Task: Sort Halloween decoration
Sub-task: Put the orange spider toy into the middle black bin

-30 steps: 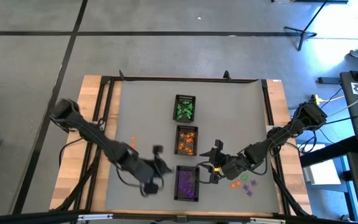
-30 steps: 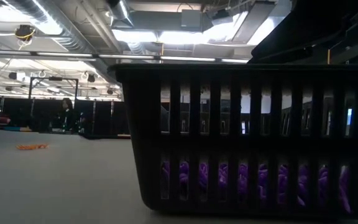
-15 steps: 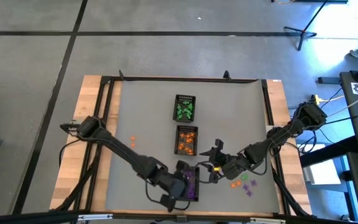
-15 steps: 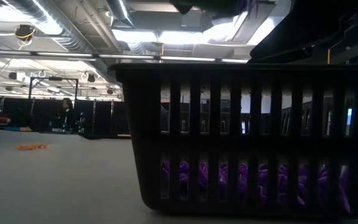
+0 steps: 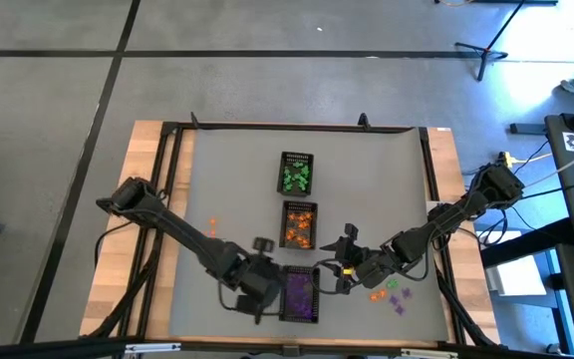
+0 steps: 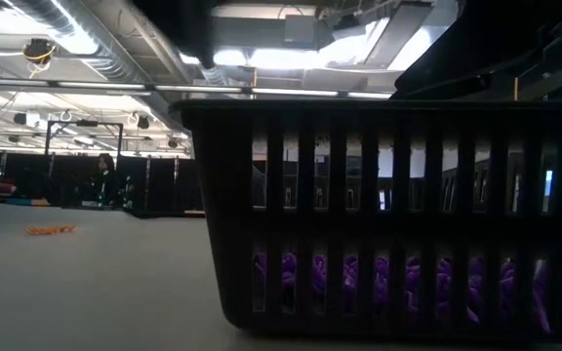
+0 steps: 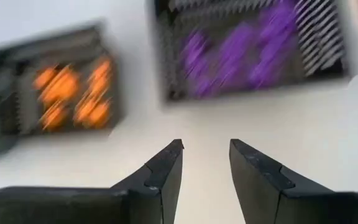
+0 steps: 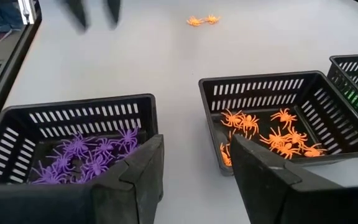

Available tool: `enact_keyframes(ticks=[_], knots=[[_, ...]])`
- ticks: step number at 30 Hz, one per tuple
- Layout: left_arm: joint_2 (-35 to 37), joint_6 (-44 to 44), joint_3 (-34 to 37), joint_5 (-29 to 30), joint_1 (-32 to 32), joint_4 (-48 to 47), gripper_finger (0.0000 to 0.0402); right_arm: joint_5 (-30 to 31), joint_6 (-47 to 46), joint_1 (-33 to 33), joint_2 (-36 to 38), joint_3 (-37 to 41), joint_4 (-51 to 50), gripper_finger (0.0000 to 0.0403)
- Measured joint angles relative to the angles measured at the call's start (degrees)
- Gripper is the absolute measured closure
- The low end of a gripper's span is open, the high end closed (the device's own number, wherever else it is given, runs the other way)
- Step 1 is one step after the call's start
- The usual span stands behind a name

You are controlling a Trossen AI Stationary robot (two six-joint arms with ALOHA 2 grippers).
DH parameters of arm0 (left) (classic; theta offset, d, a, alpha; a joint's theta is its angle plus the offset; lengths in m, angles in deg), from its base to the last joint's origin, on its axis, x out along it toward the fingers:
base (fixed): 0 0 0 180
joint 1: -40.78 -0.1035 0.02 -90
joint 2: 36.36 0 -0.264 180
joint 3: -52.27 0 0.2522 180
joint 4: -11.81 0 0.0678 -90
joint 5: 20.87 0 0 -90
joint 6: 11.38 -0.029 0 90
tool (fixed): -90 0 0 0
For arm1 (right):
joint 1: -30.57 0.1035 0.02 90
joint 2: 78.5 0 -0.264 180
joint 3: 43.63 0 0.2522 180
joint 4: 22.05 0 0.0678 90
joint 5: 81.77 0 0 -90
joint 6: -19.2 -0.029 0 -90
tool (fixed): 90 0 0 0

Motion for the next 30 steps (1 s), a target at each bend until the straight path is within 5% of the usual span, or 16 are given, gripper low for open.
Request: enact_keyframes(ticks=[5,19,30], knots=[[5.82,7.52,5.25,12.99,2.47,-9.00,0.0278,-0.36,-0.88,0.00,0.00,0.00,-0.01,0.0221],[45.60,32.79,57.44,7.65,-4.69,10.05,0.0278,-0.83,-0.64,0.00,0.00,0.00,0.02,0.0221],[46.37,41.52,66.21,8.58,-7.82,13.47,0.0278,1.05,-0.87,0.00,0.00,0.00,0.04,0.0221]])
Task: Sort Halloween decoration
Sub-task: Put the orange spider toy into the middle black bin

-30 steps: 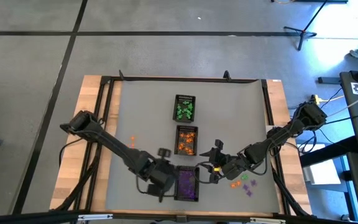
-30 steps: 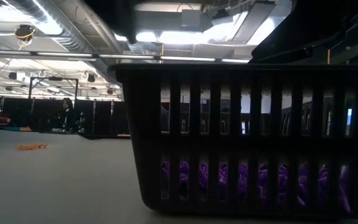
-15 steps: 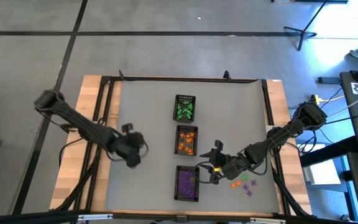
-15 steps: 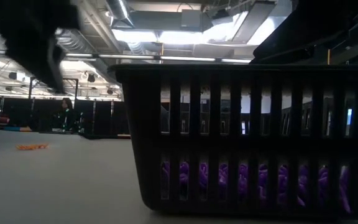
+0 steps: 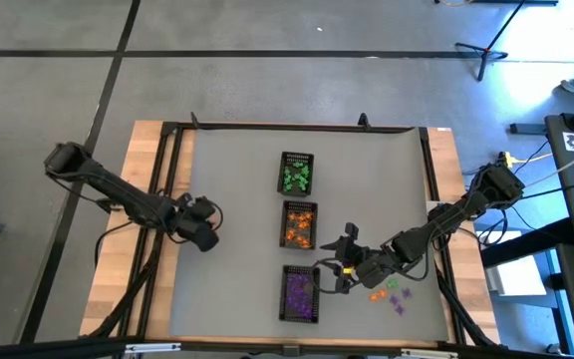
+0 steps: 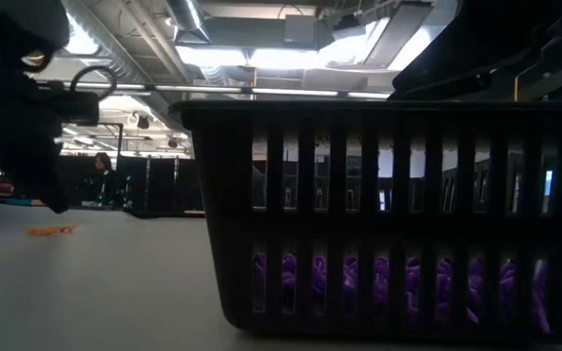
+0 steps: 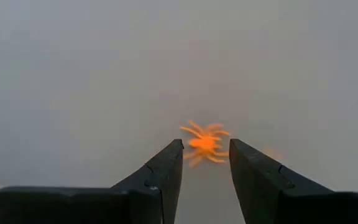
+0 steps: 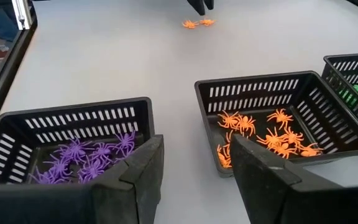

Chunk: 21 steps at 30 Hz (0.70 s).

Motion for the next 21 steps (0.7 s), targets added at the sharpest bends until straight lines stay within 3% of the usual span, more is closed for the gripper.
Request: enact_keyframes(ticks=[14,21], knots=[[-10.64,0.52,-0.42,-3.73,-5.53,1.94,0.0285,0.00,-0.04,0.00,0.00,0.00,-0.09,0.0221],[-9.95,-3.42,-0.34,-4.10,-5.55,3.30,0.0381,0.00,-0.04,0.00,0.00,0.00,-0.07,0.0221]])
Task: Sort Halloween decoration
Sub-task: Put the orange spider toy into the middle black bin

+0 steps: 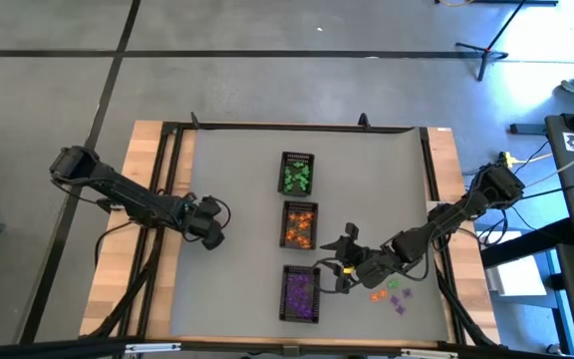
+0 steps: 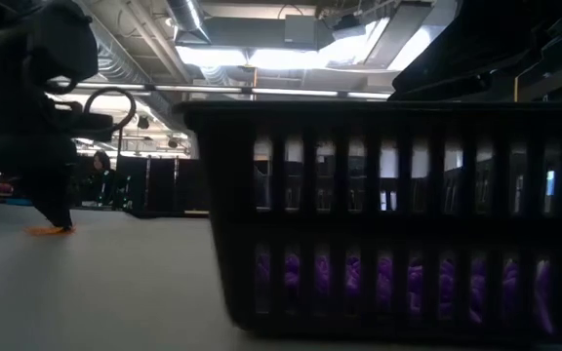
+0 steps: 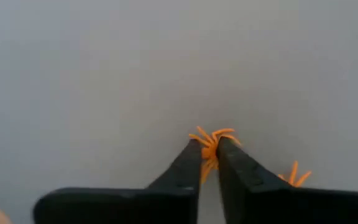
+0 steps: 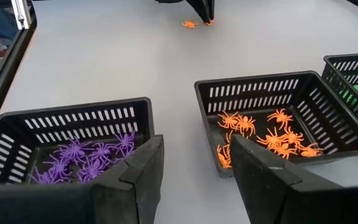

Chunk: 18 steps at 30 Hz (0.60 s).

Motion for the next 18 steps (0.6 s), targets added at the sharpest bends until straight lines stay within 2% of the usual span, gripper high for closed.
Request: enact_keyframes(ticks=[6,13,18], knots=[[0.57,-4.19,-3.53,2.46,-0.03,-0.98,0.0401,0.00,-0.01,0.00,0.00,0.00,0.00,0.0221],[1.34,-11.86,-13.54,6.83,-0.03,-1.28,0.0401,-0.02,-0.02,0.00,0.00,0.00,-0.09,0.0221],[1.39,-15.59,-19.70,5.61,0.80,-1.27,0.0401,-0.50,-0.07,0.00,0.00,0.00,-0.24,0.0221]])
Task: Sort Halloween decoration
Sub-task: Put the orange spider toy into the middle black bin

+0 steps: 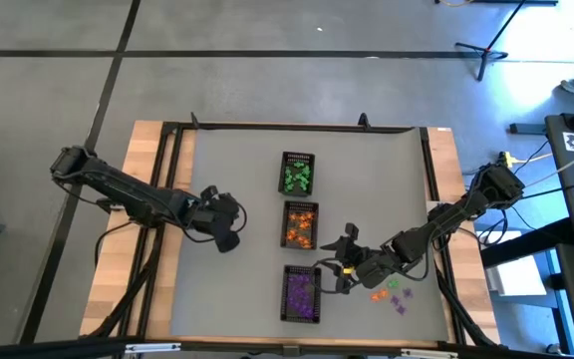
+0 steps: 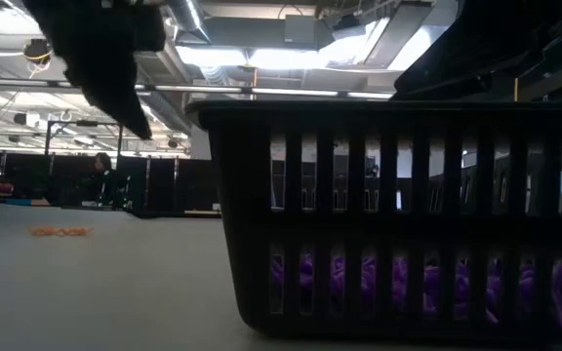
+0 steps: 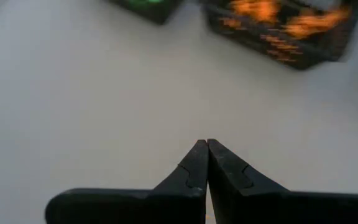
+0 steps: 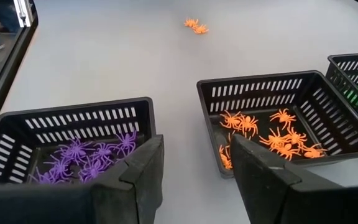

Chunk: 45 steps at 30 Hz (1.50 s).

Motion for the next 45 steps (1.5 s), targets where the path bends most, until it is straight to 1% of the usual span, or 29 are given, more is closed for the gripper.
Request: enact_keyframes(ticks=[3,6,9,13,19,22,24,26,28,31,34,35,40,45], knots=[[-0.03,-0.89,-0.17,-4.72,0.07,-0.29,0.0401,-0.75,-0.10,0.00,0.00,0.00,-0.13,0.0221],[-1.21,-0.14,2.09,-7.40,0.07,-0.36,0.0394,-1.01,-0.09,0.00,0.00,0.00,-0.13,0.0221],[-3.20,0.75,5.14,-9.68,0.14,-0.36,0.0373,-1.00,-0.09,0.02,0.00,0.00,-0.11,0.0221],[-6.91,1.83,8.31,-11.73,0.14,-0.03,0.0329,-1.00,-0.09,0.02,0.00,0.00,-0.11,0.0221],[-11.95,1.97,10.12,-11.70,0.14,3.59,0.0263,-0.42,-0.09,0.00,0.00,0.00,-0.09,0.0221],[-14.11,2.02,9.90,-11.03,0.16,3.91,0.0245,-0.41,-0.09,0.00,0.00,0.00,0.04,0.0221],[-14.91,2.67,9.87,-9.66,0.21,4.36,0.0242,-0.42,-0.09,0.00,0.00,0.00,0.11,0.0221],[-15.12,3.42,9.86,-8.85,0.27,4.60,0.0249,-0.48,-0.09,0.00,0.00,0.00,0.15,0.0221],[-15.17,3.50,9.87,-8.78,0.25,4.77,0.0269,-0.48,-0.09,0.00,0.00,0.00,0.15,0.0221],[-15.27,3.43,9.88,-8.74,0.25,5.01,0.0316,-0.50,-0.09,0.00,0.00,0.00,0.13,0.0221],[-15.40,3.39,9.80,-7.73,0.21,4.82,0.0376,-0.52,-0.09,0.01,0.00,0.00,0.13,0.0221],[-15.47,3.30,9.48,-7.55,0.26,4.38,0.0388,-0.52,-0.09,0.00,0.00,0.00,0.13,0.0221],[-16.10,-0.06,5.41,-5.34,1.16,1.69,0.0399,-0.52,-0.08,0.00,0.00,0.00,0.13,0.0221],[-15.89,-4.01,-2.25,-3.30,1.87,1.23,0.0401,-0.52,-0.06,0.00,0.00,0.00,0.11,0.0221]])
